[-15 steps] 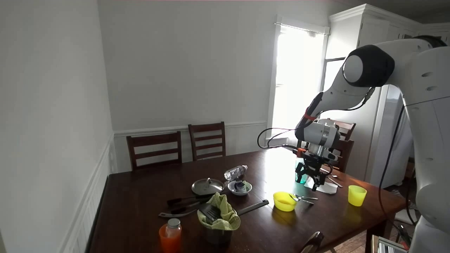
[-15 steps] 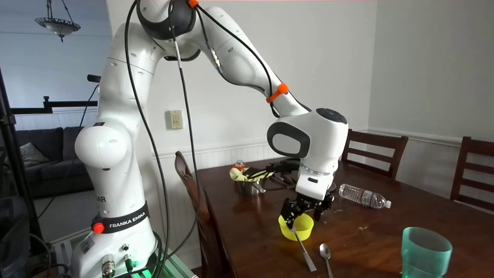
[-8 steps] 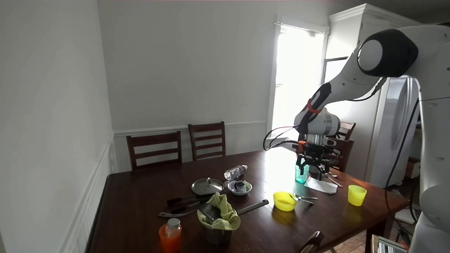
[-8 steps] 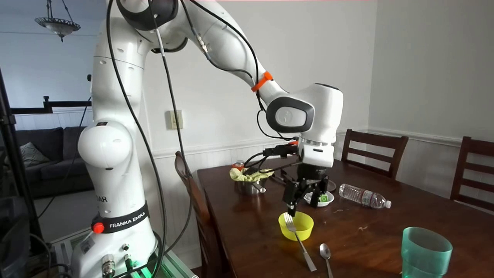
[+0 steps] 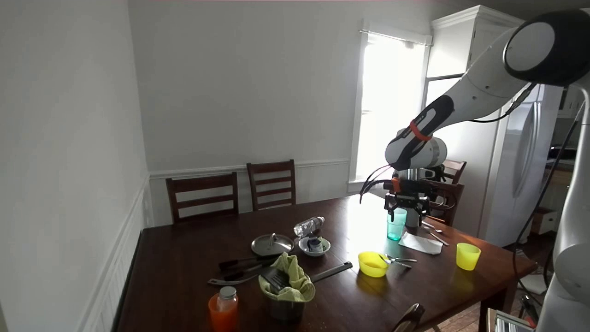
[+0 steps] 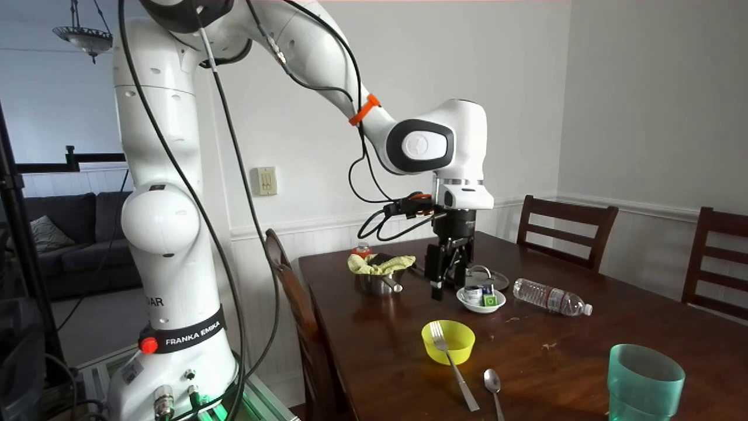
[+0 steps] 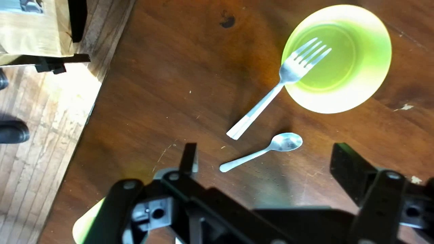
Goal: Move the yellow bowl forward, then put the fork on the edge of the yellow bowl
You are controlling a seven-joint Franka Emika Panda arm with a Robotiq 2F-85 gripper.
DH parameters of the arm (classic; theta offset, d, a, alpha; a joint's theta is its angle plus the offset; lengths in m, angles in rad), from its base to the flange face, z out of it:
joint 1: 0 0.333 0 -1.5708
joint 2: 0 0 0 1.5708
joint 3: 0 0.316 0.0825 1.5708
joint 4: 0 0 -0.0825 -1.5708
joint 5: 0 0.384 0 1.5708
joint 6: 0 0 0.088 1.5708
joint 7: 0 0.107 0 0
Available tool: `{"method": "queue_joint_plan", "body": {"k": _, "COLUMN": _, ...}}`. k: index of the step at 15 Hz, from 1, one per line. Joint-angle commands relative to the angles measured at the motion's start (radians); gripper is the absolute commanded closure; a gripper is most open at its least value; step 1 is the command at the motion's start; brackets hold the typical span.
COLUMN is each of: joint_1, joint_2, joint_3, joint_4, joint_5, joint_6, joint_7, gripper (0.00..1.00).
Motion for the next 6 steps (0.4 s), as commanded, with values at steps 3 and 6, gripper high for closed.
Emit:
{"method": "queue_joint_plan", "body": {"k": 3, "joint_1": -0.024, "joint_2": -0.059, "joint_3": 0.048, "joint_4": -0.04, "joint_5": -0.038, "joint_6": 0.008, "joint_7": -0.035, "gripper": 0.0}}
{"method": "queue_joint_plan", "body": {"k": 6, "joint_1": -0.026, "joint_2": -0.064, "joint_3": 0.055, "joint_4": -0.046, "joint_5": -0.039, "joint_6": 0.009, "joint_7": -0.037, "gripper": 0.0}}
